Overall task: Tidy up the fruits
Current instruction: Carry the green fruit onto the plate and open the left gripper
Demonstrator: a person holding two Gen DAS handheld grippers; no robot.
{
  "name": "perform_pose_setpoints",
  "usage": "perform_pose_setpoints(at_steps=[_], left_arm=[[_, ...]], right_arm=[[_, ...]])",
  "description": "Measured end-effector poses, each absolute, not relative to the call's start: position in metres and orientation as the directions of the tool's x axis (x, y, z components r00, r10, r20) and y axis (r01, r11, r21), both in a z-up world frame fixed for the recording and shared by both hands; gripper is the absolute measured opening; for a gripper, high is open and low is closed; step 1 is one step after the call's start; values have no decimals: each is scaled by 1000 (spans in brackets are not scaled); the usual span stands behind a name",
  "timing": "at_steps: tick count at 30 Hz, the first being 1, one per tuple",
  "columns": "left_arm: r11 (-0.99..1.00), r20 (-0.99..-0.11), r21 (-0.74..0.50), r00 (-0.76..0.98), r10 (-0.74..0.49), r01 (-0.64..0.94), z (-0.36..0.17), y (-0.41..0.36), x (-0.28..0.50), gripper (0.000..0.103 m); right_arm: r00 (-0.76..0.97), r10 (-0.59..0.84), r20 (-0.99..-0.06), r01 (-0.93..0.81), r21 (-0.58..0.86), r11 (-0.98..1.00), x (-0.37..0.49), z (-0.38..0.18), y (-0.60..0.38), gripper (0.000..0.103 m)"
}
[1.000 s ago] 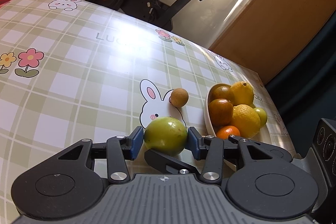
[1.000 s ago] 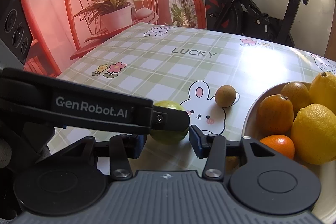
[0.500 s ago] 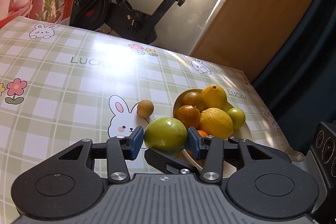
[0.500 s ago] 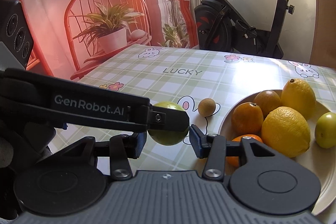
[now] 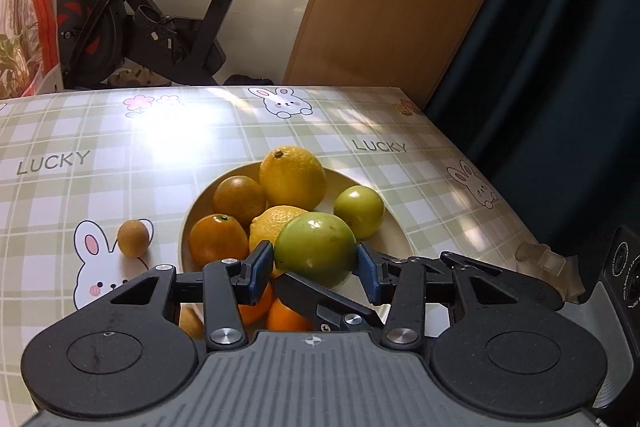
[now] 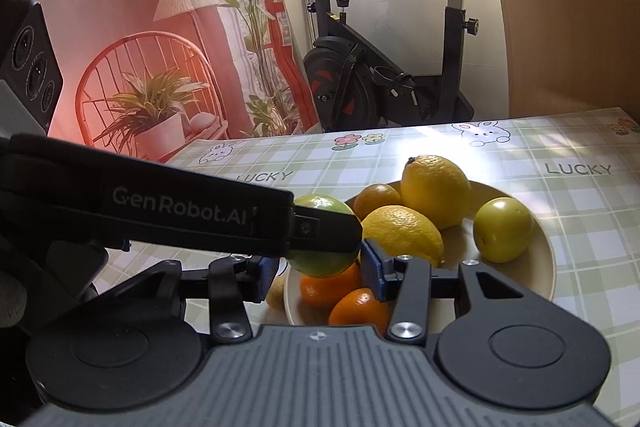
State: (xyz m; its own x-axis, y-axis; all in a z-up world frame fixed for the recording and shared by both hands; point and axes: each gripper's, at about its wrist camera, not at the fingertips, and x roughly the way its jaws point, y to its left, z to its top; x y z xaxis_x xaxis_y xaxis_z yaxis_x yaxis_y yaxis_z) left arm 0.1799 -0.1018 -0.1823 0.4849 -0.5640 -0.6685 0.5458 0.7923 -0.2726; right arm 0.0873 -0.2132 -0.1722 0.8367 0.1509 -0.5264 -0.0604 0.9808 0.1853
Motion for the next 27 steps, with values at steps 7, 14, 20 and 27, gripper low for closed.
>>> perform_pose_setpoints(at_steps=[7, 14, 20, 27], left_arm=[[756, -662, -292, 446, -602, 586, -189, -139, 184, 47], [748, -696, -281, 409, -590, 601, -197, -162, 184, 48], [745, -710, -269, 396, -582, 611, -202, -164, 188, 47], [732, -712, -231, 401, -576, 641, -203, -176, 190, 48]], right_arm=[[865, 69, -498, 34, 195, 980, 73, -169, -257, 48], [872, 26, -490, 91, 214, 973, 65, -173, -281, 48], [867, 24, -498, 106, 232, 967, 64, -179, -287, 48], [855, 10, -518, 132, 236, 963, 70, -186, -297, 48]])
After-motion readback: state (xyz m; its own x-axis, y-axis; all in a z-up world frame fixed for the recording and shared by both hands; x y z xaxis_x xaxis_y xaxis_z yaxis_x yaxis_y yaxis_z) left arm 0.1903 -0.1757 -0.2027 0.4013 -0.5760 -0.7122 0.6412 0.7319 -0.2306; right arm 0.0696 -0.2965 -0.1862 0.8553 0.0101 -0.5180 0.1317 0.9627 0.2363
